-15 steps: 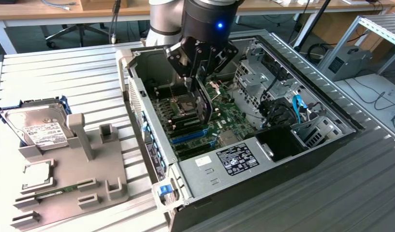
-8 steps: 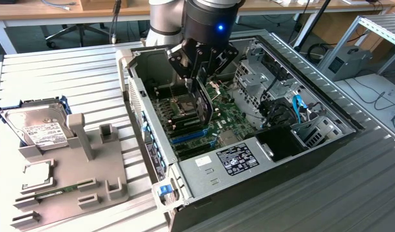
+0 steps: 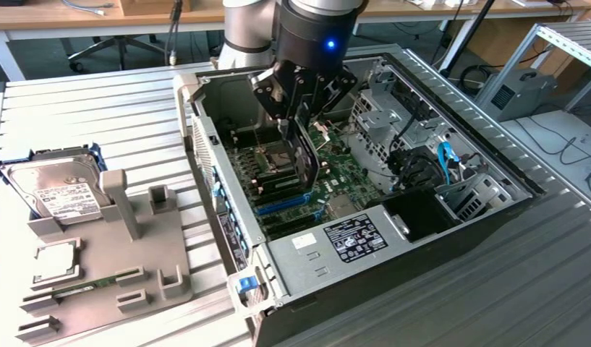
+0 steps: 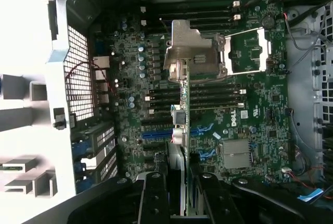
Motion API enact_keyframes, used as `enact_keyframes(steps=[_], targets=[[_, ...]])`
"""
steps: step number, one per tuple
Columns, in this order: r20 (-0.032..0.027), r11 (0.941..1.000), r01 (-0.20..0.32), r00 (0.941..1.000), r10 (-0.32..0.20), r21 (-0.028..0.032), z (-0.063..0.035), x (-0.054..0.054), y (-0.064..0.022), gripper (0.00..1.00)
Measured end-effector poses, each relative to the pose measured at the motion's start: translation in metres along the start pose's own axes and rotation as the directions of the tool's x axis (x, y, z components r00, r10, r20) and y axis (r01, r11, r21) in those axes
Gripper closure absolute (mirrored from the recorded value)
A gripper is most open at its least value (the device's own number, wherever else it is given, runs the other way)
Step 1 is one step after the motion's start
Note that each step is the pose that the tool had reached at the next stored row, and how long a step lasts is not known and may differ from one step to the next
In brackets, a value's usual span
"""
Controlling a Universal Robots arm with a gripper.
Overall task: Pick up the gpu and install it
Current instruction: 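Pick up the gpu and move the gpu toward the slot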
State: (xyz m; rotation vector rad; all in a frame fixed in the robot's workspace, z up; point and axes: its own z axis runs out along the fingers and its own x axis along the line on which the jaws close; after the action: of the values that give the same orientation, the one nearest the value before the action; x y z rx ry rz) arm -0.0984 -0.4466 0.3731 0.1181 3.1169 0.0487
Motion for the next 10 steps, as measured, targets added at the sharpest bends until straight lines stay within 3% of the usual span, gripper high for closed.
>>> enact_keyframes(steps=[10], targets=[[-0.0002, 1.0, 0.0, 1.0, 0.0, 0.0001, 0.0063, -0.0064, 0.0049, 0.74]])
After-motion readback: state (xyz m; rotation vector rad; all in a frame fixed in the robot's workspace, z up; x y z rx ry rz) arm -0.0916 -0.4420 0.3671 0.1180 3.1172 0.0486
